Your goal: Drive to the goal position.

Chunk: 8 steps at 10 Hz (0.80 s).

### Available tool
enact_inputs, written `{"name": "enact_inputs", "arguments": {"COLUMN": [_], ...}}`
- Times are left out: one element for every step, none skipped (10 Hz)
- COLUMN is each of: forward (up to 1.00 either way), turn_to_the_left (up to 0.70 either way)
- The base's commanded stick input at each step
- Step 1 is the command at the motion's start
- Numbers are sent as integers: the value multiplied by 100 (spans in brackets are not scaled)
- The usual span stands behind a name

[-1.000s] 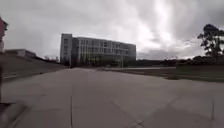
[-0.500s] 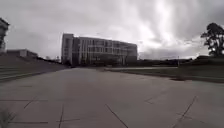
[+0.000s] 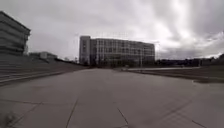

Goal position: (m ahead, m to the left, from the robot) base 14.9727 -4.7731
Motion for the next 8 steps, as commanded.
{"name": "enact_inputs", "arguments": {"forward": [70, 70, 70, 70, 70, 70, 70, 70], "turn_to_the_left": [0, 0, 11, 31, 34, 35, 22, 1]}}
